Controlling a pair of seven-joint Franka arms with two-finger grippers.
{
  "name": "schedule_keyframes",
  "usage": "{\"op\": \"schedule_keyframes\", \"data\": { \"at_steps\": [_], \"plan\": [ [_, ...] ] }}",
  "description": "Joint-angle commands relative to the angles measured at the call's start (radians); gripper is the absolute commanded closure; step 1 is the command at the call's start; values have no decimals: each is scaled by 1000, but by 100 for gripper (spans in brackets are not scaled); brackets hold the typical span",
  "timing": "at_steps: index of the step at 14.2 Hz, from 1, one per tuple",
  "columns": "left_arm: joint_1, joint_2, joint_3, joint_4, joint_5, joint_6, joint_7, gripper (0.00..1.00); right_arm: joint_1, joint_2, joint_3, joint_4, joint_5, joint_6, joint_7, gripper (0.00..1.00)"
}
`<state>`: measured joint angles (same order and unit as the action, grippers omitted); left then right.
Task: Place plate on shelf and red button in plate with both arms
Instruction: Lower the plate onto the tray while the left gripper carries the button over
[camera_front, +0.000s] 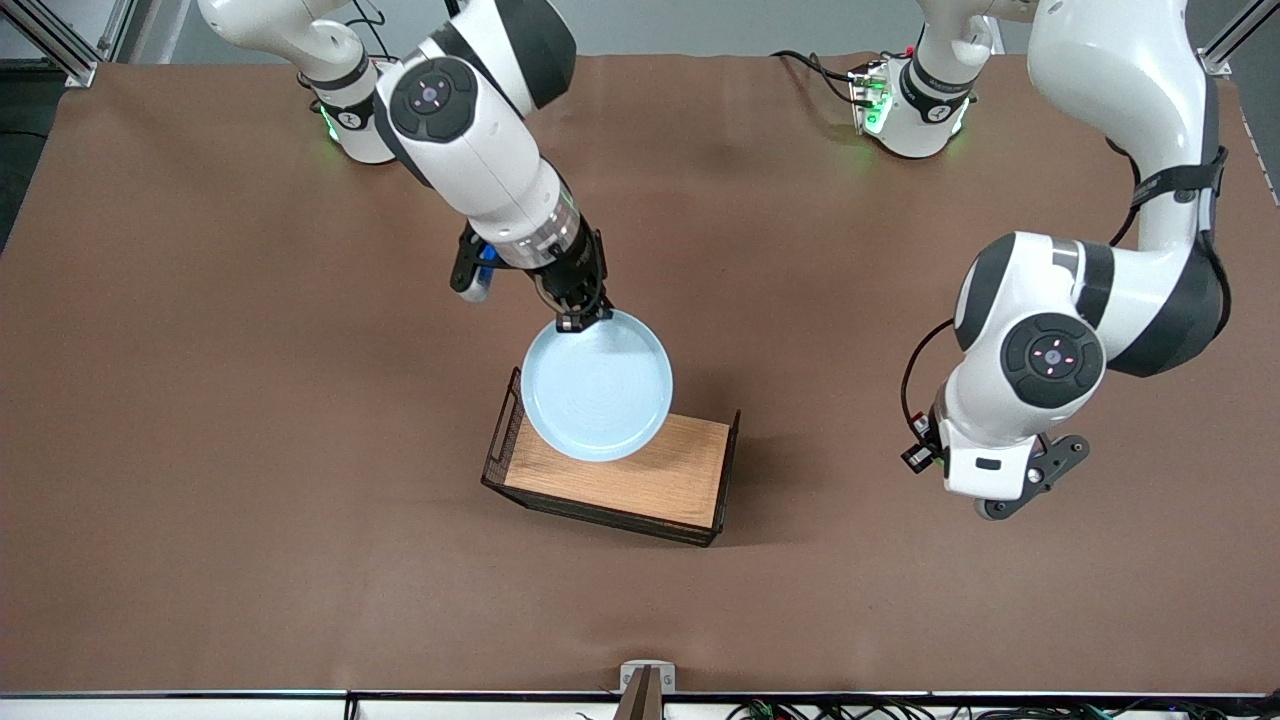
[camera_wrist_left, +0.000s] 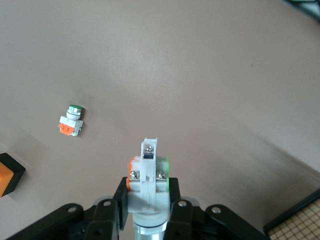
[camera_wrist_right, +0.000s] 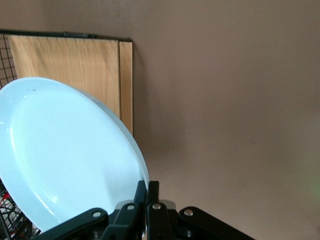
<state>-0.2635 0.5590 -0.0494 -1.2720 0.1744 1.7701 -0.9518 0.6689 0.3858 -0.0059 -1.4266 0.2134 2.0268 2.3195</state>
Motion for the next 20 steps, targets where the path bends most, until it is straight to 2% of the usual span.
{"op": "schedule_keyframes", "data": {
  "at_steps": [1,5,7,13,20],
  "plan": [
    [-3,-40,-6,9,-53,-20,-36,89,26,50,-16,46,-29,35,32,100],
    [-17,-51,-15,28,-177,12,-76,89,27,102,-14,45,-60,104,31,100],
    [-22,-53,-46,28,-213,70,-143,89,38,126,-14,43,-75,134,31,100],
    [-22,-53,-159,26,-214,201,-297,89,44,173,-14,41,-111,151,23,99],
    [-23,-47,-204,23,-217,339,-399,89,46,231,-13,40,-150,188,17,98]
  ]
}}
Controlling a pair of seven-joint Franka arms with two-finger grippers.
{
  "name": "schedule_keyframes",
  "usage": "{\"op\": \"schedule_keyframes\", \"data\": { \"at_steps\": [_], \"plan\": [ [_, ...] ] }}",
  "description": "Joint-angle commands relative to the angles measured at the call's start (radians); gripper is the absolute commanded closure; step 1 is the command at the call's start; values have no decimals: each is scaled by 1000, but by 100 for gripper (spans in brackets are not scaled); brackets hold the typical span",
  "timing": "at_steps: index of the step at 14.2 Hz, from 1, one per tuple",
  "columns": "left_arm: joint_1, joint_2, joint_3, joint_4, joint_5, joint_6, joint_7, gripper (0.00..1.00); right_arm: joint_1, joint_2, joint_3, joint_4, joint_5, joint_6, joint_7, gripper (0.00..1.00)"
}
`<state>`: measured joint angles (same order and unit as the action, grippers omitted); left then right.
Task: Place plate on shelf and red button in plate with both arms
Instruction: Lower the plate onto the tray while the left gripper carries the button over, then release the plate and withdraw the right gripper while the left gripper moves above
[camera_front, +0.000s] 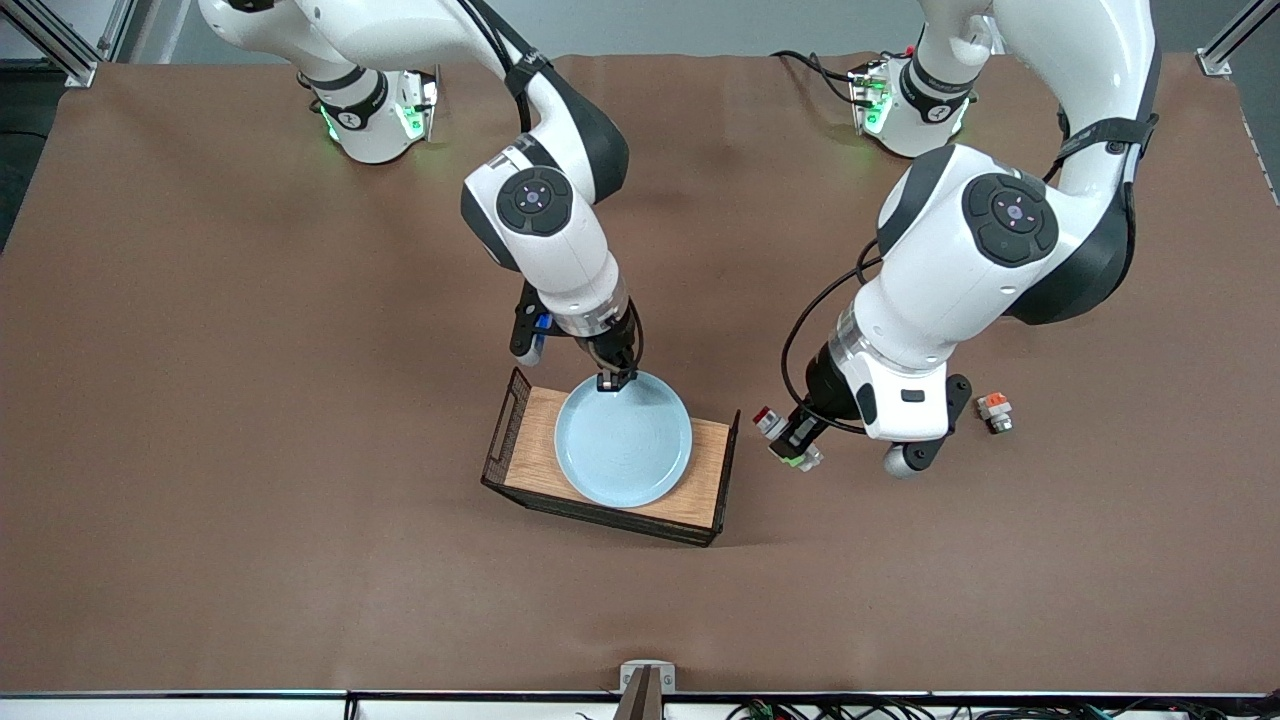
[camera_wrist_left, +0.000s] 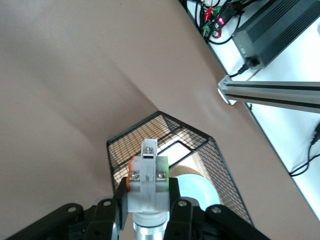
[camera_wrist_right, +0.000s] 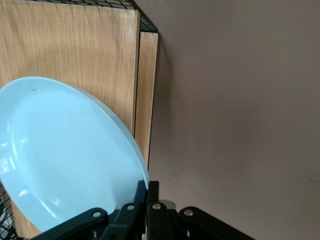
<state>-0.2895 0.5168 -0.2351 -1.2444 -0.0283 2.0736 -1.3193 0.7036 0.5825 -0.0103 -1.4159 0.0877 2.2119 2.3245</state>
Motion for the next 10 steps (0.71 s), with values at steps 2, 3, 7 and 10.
{"op": "schedule_keyframes", "data": {
  "at_steps": [2,3,7,10],
  "plan": [
    [1,3,-18,-9,-15,77,-58,89,10,42,-8,31,-25,3,10,96],
    [-3,6,-19,-9,-15,85,-63,89,7,43,-8,31,-23,3,10,90],
    [-34,26,-18,-10,-10,143,-106,89,-9,43,-8,35,-11,-3,21,19],
    [-65,48,-15,-10,-4,198,-141,89,-24,34,-8,54,-11,-72,0,0]
  ]
}}
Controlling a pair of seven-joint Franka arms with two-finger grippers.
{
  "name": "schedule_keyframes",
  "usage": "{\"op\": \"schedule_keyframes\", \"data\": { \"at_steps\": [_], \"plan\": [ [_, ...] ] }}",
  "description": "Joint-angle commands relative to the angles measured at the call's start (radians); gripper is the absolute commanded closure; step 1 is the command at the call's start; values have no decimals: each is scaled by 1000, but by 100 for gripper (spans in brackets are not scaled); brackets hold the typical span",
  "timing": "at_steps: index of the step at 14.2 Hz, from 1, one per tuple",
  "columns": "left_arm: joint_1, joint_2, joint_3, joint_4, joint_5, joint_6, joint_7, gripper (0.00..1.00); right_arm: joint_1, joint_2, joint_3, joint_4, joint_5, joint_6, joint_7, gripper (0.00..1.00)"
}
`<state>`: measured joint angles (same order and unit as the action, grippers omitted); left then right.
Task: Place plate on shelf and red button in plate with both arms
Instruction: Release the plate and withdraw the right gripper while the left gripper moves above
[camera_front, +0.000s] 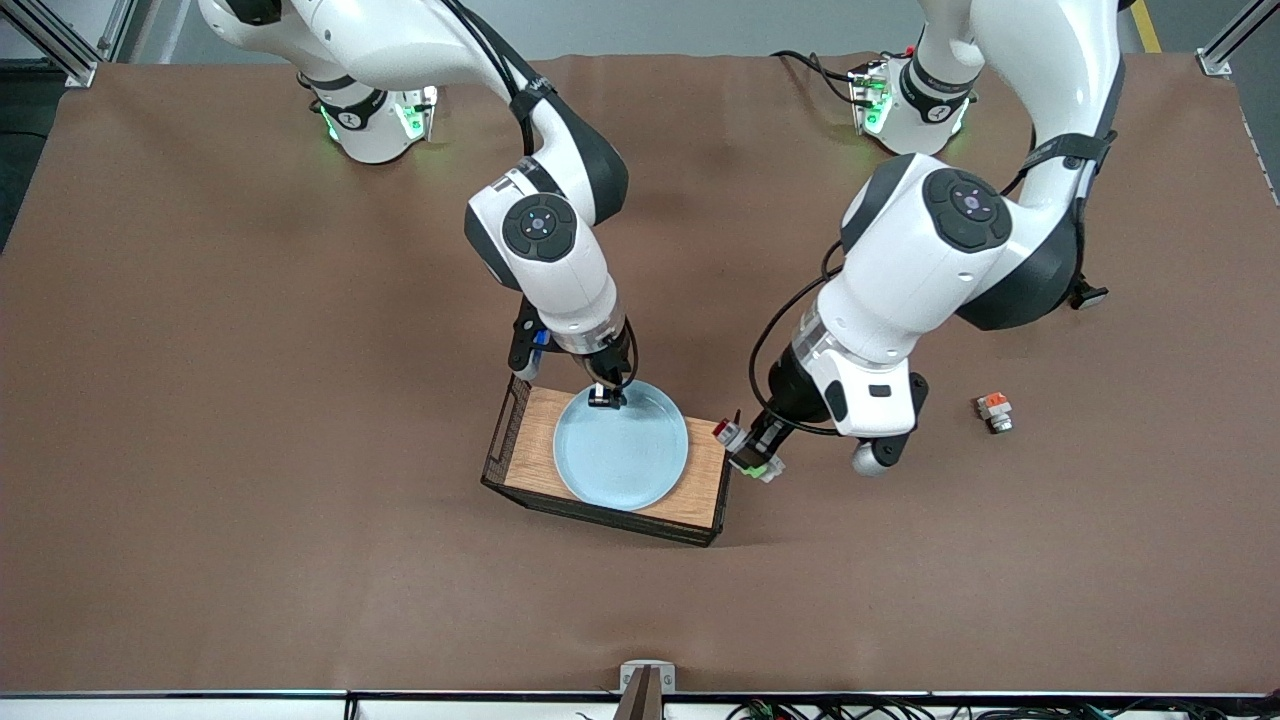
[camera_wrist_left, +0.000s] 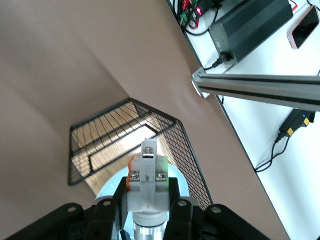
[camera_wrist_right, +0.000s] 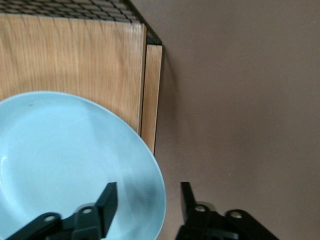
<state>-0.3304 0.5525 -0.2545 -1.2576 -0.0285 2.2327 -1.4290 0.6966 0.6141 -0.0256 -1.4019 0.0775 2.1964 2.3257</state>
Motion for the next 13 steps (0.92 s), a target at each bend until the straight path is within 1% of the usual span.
{"op": "schedule_keyframes", "data": {
  "at_steps": [1,3,5,8,10,12,13],
  "plan": [
    [-38,18,4,3,-2,57,-45,89,-17,-5,7,49,1,-85,-47,0],
    [-71,33,9,-5,-1,94,-70,89,-19,-62,6,40,2,-168,-197,0],
    [-111,59,14,-11,16,128,-88,89,-61,-129,9,38,11,-297,-367,0],
    [-150,101,12,-13,103,156,-134,89,-165,-238,7,35,60,-470,-694,0],
    [-163,121,14,-13,111,176,-134,89,-247,-305,9,17,68,-570,-925,0],
    [-171,136,12,-14,136,179,-136,88,-336,-379,6,-34,85,-642,-1160,0],
    [-180,147,12,-16,146,179,-136,88,-369,-417,4,-69,85,-650,-1249,0]
  ]
}}
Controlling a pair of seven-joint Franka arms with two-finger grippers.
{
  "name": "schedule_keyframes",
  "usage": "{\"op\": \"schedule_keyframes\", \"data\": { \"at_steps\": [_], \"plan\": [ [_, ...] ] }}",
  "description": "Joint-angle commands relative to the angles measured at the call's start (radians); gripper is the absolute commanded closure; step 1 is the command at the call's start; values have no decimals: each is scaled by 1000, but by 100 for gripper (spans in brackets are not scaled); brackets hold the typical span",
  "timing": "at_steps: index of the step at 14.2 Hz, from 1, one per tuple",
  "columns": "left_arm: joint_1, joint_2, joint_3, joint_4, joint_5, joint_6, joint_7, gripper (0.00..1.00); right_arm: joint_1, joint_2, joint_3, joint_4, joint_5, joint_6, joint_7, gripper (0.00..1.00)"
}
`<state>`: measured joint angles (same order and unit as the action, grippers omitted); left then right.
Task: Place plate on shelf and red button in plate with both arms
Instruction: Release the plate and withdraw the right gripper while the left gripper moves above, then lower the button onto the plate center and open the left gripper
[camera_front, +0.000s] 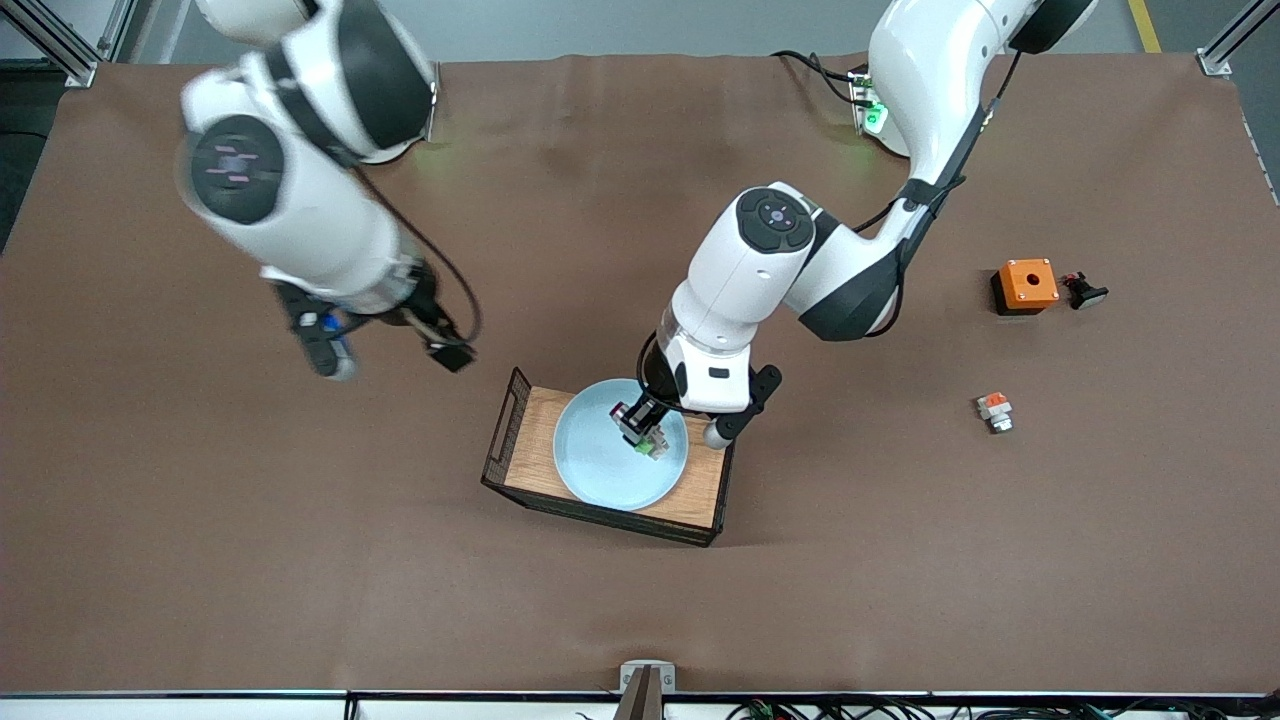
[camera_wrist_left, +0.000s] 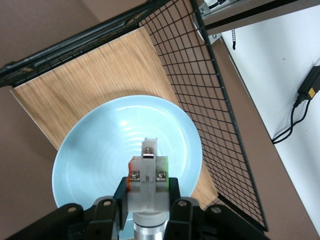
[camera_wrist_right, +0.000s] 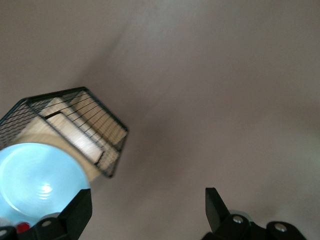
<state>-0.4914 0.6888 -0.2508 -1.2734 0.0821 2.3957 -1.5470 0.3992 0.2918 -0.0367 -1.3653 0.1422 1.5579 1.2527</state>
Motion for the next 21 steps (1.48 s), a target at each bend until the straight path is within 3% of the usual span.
{"op": "schedule_keyframes", "data": {
  "at_steps": [1,7,14,15,16,21],
  "plan": [
    [-21,15,10,-4,42,22,-18,88,-109,-140,14,-159,19,-12,-276,0],
    [-45,58,11,-18,99,56,-31,87,-313,-275,11,-314,-9,2,-752,0],
    [-84,84,21,-27,128,68,-44,84,-438,-321,11,-337,-93,56,-1070,0],
    [-85,90,21,-27,128,68,-47,79,-438,-329,11,-333,-114,69,-1088,0],
    [-85,90,21,-27,128,68,-47,68,-438,-329,12,-322,-130,77,-1101,0],
    [-81,101,30,-27,130,77,-44,39,-439,-324,11,-262,-159,116,-1196,0]
  ]
}}
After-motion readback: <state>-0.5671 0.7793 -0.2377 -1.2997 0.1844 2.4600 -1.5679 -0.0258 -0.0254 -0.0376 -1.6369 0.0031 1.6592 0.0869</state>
